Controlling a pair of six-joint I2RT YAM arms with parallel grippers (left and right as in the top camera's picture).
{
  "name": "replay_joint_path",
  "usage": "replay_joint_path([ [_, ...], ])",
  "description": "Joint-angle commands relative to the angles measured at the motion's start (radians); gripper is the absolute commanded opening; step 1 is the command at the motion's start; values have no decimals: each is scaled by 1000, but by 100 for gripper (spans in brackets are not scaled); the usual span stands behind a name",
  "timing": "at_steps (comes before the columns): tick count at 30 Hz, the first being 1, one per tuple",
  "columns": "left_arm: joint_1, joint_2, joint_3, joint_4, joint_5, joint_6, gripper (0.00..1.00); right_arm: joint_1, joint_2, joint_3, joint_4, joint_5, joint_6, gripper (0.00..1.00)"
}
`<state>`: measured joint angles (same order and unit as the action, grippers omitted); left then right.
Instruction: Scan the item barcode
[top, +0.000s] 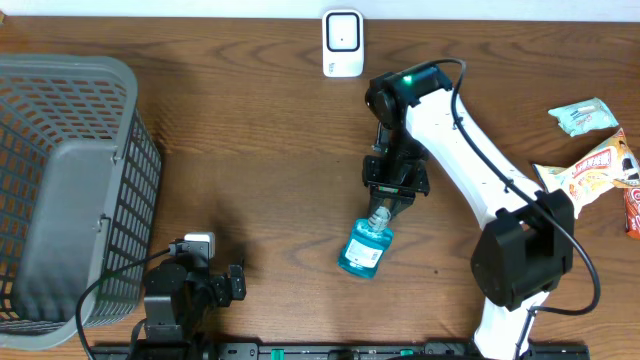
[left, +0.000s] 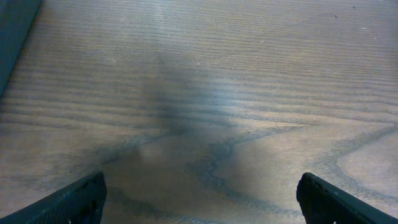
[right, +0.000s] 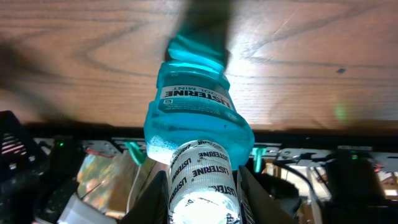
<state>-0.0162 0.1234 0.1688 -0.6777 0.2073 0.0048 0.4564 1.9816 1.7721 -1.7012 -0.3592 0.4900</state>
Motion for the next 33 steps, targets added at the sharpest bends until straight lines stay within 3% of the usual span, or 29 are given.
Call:
replay_joint_path([
  [1, 0, -2, -5, -11, 1, 10, 98, -19, -69, 50, -1, 46, 10, 18],
  [25, 0, -2, -5, -11, 1, 10, 98, -19, -102, 72, 11, 148, 11, 32],
  [33, 0, -2, -5, -12, 1, 10, 98, -19, -102, 72, 60, 194, 11, 46],
])
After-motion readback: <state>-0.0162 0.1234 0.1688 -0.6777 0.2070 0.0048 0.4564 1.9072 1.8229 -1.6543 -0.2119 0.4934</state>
